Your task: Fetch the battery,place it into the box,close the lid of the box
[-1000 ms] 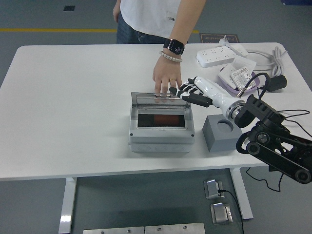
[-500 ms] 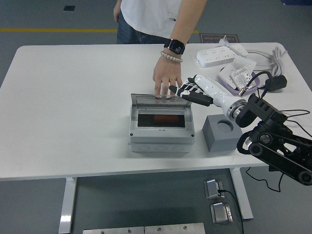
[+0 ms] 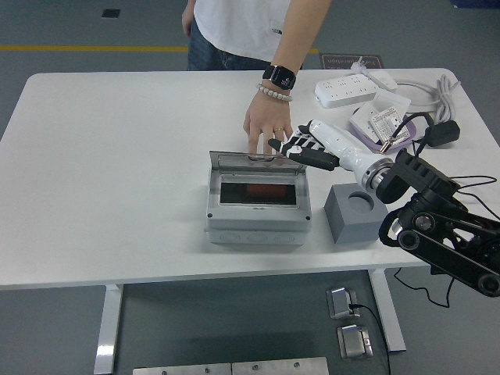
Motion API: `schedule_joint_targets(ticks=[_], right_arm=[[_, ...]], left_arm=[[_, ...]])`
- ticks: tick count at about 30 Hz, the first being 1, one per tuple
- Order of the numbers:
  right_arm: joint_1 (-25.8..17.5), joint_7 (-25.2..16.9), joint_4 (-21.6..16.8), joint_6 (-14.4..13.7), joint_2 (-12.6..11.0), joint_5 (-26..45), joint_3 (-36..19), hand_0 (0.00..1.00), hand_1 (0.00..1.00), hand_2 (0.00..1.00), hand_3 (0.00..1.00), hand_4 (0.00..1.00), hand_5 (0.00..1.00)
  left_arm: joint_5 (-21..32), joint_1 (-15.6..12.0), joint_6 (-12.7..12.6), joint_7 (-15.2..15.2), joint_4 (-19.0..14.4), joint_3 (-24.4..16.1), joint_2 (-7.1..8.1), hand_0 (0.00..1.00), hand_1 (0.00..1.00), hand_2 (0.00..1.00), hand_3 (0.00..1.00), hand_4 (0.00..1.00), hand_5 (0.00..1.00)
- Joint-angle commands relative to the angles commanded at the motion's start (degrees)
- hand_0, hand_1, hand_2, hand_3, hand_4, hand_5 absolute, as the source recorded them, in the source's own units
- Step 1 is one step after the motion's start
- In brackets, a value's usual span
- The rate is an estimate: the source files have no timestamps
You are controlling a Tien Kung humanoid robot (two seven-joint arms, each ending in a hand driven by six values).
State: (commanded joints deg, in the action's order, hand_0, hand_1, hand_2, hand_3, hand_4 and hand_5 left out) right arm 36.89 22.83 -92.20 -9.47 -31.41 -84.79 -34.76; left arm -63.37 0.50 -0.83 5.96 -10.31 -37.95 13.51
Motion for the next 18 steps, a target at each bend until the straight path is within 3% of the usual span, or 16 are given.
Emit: schedule_joint_targets(ticks=[18], right_arm=[[1.1,1.2,-0.8,2.6,-1.2,0.7,3.7,0.360,0.449,0.497,0.505,0.869,0.998]], left_arm=[[0.0,0.1,0.1,0.0,0.0,-0.1,0.13,0.380,0.590,0.506,0.506,0.002,0.002]])
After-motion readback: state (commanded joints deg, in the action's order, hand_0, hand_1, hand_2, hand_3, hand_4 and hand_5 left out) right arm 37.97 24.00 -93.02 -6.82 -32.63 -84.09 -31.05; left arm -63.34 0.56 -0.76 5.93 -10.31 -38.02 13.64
